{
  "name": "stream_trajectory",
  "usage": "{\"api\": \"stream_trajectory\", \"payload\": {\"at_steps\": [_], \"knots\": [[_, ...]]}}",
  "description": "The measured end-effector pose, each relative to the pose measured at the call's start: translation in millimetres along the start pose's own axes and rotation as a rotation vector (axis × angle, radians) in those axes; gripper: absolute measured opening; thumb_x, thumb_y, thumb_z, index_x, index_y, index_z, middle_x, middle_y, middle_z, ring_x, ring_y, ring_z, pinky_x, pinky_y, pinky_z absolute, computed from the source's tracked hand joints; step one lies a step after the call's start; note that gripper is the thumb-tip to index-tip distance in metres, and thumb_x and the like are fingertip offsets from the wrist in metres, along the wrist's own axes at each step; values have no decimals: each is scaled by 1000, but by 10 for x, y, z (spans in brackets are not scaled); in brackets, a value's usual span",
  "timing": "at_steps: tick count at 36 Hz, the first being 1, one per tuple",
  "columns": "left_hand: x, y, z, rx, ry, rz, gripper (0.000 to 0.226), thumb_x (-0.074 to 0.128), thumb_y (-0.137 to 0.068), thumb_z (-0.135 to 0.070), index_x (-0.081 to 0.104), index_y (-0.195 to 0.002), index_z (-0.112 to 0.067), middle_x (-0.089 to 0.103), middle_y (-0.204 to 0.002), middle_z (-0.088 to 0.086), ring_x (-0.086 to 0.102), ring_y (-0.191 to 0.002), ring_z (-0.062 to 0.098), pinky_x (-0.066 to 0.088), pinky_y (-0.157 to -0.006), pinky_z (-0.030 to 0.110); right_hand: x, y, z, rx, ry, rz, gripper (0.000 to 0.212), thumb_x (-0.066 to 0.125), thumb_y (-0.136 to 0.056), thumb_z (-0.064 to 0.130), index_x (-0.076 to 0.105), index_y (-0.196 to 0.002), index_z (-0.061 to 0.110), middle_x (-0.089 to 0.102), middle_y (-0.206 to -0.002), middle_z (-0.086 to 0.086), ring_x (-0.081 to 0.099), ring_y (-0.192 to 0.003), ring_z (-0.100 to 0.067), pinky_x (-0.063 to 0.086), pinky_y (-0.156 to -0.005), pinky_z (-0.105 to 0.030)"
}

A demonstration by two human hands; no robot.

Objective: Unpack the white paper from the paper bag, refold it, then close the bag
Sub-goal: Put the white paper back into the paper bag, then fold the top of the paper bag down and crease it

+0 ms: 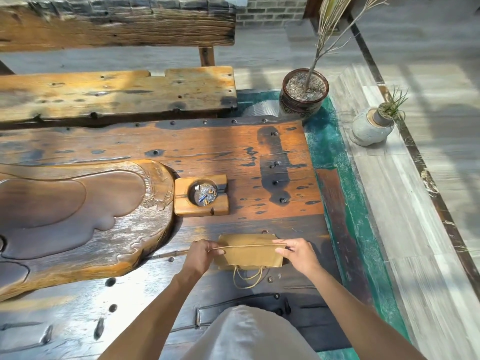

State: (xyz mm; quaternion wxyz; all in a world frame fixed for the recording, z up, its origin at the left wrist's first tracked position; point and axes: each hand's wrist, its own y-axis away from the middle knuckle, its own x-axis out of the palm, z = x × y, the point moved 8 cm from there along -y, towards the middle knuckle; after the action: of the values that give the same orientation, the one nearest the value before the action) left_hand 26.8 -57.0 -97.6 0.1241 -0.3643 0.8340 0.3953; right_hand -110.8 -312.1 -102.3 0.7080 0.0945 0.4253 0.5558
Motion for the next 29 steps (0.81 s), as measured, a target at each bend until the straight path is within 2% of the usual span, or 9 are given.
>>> {"api": "stream_trajectory", "payload": {"at_steps": [5, 8, 11, 16, 19, 21, 24, 26, 29], "knots": [[-8, 50, 10, -45, 147, -44, 17, 74, -84, 0, 80, -100, -2, 76, -111, 11, 68, -102, 20, 50, -96, 24, 13, 53, -52, 53, -135, -91, 26, 77, -82, 11, 79, -108, 17, 77, -111, -4, 71, -107, -19, 53, -101, -43], [-66, 53, 6, -53, 218, -81, 13, 75, -82, 2, 79, -94, 4, 77, -99, 18, 66, -91, 20, 48, -80, 9, -38, 74, 27, 52, -123, -113, 20, 78, -82, 15, 80, -102, 13, 79, -101, -3, 73, -98, -20, 55, -96, -44], [-212, 60, -107, -24, 307, -105, 15, 76, -81, 3, 78, -95, 5, 76, -93, 18, 66, -90, 23, 51, -87, 29, -189, 96, 220, -2, -105, -144, 9, 78, -82, 16, 81, -91, 13, 81, -91, -2, 75, -92, -23, 57, -90, -45], [-600, 119, -483, 109, 353, -183, 6, 79, -80, -6, 82, -86, -5, 80, -86, 10, 69, -83, 14, 51, -80, 18, -576, 206, 727, -114, -100, -202, 13, 79, -83, 21, 74, -71, 25, 70, -67, 25, 65, -75, 2, 49, -68, -12], [-854, 158, -770, 170, 414, -209, 8, 79, -80, -7, 81, -75, -13, 78, -73, 2, 68, -71, 8, 52, -70, 13, -825, 282, 1085, -191, -100, -233, 11, 76, -85, 20, 71, -76, 21, 72, -77, 13, 66, -79, -11, 48, -71, -26], [-1024, 216, -999, 209, 469, -219, 6, 77, -82, -4, 81, -81, -9, 77, -71, -3, 68, -68, 8, 53, -68, 21, -1009, 367, 1314, -234, -99, -266, 11, 75, -86, 21, 74, -84, 10, 73, -86, 1, 64, -84, -17, 48, -77, -33], [-1377, 371, -1443, 313, 500, -286, 4, 76, -82, -3, 80, -83, -5, 76, -65, -5, 66, -57, 4, 52, -57, 24, -1327, 555, 1694, -316, -92, -332, 27, 74, -87, 26, 66, -74, 4, 66, -72, -4, 56, -71, -16, 40, -69, -32], [-1614, 500, -1731, 373, 551, -317, 6, 76, -82, -2, 79, -86, -4, 78, -72, -3, 70, -63, 2, 53, -55, 16, -1543, 696, 1922, -351, -113, -386, 28, 75, -86, 28, 68, -78, 3, 66, -72, -7, 56, -72, -18, 41, -70, -32], [-1974, 775, -2188, 504, 570, -373, 16, 77, -81, -2, 78, -95, 5, 78, -79, 3, 70, -70, 3, 53, -63, 11, -1833, 920, 2261, -447, -190, -438, 24, 75, -87, 25, 74, -92, 2, 75, -88, -12, 69, -88, -30, 53, -87, -43]]}}
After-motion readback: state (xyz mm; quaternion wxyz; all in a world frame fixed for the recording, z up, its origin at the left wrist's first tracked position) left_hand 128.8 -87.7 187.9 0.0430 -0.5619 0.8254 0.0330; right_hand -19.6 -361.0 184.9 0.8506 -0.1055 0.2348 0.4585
